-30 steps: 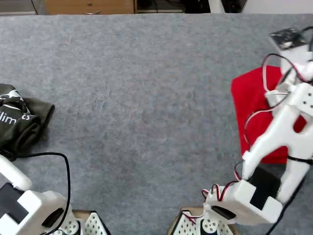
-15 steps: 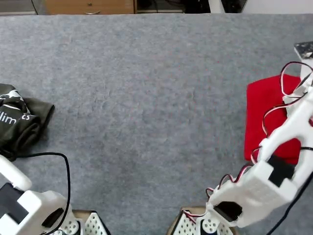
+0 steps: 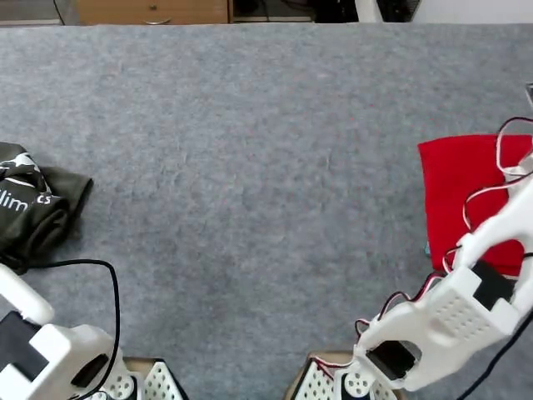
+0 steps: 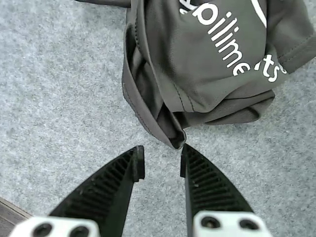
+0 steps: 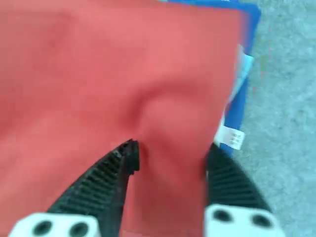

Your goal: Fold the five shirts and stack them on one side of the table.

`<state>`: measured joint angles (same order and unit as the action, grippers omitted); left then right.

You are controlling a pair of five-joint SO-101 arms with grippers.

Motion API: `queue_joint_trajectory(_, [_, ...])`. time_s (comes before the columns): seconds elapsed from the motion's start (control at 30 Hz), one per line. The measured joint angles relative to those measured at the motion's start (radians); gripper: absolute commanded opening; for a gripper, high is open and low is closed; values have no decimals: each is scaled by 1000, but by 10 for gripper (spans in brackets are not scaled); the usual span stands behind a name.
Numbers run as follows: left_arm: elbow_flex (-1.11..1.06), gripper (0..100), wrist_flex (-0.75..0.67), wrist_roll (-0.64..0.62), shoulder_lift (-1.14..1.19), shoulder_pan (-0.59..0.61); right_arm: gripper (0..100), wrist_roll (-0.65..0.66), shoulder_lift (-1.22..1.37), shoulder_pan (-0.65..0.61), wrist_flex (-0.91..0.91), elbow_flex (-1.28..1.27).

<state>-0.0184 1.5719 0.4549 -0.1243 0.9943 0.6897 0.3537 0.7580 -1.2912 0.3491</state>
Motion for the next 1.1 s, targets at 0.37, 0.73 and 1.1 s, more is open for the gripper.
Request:
queue_joint_trajectory(0.37, [0,132,0,0,0,-3,234,0,-41,3,-153,178])
queue_joint_trajectory(0.73, [0,132,0,0,0,-18,23,21,-32,-57,-127,133])
queue_joint_trajectory(1.1, [0,132,21,6,0,-18,23,57,149,15,78,130])
